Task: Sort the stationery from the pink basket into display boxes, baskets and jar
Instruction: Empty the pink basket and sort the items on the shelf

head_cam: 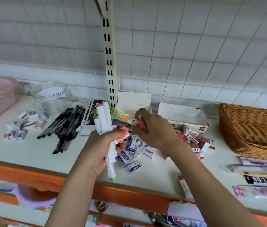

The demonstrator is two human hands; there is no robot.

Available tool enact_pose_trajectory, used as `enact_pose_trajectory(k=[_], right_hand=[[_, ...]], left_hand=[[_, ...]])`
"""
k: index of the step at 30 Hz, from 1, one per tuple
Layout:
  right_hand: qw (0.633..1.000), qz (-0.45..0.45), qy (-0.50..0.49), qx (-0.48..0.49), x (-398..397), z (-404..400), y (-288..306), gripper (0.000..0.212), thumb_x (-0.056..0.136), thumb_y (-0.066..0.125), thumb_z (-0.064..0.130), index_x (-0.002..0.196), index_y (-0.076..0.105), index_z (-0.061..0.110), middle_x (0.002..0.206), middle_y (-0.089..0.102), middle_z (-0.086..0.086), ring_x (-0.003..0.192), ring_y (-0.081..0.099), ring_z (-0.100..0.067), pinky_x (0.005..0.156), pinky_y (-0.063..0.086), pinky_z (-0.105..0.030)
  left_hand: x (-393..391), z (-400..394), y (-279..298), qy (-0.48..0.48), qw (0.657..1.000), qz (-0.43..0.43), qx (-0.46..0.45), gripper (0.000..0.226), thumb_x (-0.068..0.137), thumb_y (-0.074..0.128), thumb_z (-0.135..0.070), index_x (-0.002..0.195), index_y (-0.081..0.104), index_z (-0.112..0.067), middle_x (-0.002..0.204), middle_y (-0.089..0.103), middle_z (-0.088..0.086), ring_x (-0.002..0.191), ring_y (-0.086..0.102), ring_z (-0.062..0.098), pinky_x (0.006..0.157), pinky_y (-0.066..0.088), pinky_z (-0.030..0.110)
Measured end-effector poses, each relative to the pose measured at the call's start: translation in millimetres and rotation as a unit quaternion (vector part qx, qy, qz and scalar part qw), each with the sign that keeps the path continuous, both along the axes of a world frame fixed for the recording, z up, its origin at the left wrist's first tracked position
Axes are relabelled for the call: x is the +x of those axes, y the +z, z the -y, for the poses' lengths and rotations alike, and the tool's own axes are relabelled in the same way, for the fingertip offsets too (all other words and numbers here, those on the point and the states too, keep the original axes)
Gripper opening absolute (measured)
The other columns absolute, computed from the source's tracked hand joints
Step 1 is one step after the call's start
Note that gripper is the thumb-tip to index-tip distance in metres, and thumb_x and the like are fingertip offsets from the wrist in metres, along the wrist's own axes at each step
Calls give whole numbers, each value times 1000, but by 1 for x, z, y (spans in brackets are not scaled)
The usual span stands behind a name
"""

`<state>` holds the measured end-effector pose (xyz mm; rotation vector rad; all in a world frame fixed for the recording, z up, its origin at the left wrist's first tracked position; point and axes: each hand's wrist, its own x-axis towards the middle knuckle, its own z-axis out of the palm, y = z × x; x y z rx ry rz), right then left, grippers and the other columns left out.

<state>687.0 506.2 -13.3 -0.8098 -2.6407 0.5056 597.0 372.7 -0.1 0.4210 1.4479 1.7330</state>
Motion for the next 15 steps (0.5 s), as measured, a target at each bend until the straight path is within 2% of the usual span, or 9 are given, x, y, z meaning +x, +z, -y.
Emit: enact_pose_trajectory(k=[2,4,7,9,11,12,15], right_hand=[[1000,12,-26,8,10,-2,-1,30,91,51,45,114,45,27,83,57,1,76,51,-27,67,41,-33],[999,8,-41,-6,20,-3,-2,29,91,52,44,113,46,26,89,64,-2,84,58,-28,70,45,-33],[995,-44,-49,-80,35,-6,0,25,90,57,33,111,49,21,87,68,-5,79,64,-27,69,53,-37],[985,-87,-65,-134,50,-14,2,22,89,61,24,108,50,22,82,66,-2,67,64,-21,60,53,-27],[983,-96,-98,-120,68,-23,2,22,86,64,26,103,50,28,78,63,4,63,59,-13,49,43,-14],[982,-99,-117,-108,78,-28,2,22,85,65,28,101,49,31,78,63,4,62,58,-12,49,42,-15],[977,-95,-159,-102,106,-38,0,27,87,60,42,106,48,29,81,66,1,68,63,-18,59,50,-32]], left_hand=[[0,-4,-4,11,1000,-1,-6,14,79,65,1,83,59,-10,70,61,11,45,53,15,43,42,19],[2,-9,-8,14,1000,-14,-13,13,79,67,-1,83,60,-12,70,62,10,47,55,16,50,43,22],[8,-17,-9,4,999,-28,-21,14,79,67,-1,89,60,-8,68,61,10,46,54,16,43,42,18],[15,-24,-8,-10,999,-31,-26,14,79,67,-2,90,60,-7,70,60,12,46,53,16,40,40,17],[23,-33,-8,-28,999,-34,-30,9,79,68,-5,85,62,-9,67,60,11,46,52,15,39,39,17],[28,-38,-8,-36,998,-38,-32,8,79,69,-6,83,63,-10,64,60,9,45,51,15,39,38,17],[45,-54,-8,-60,997,-40,-32,13,78,71,-7,88,63,-8,61,60,6,45,51,12,39,37,16]])
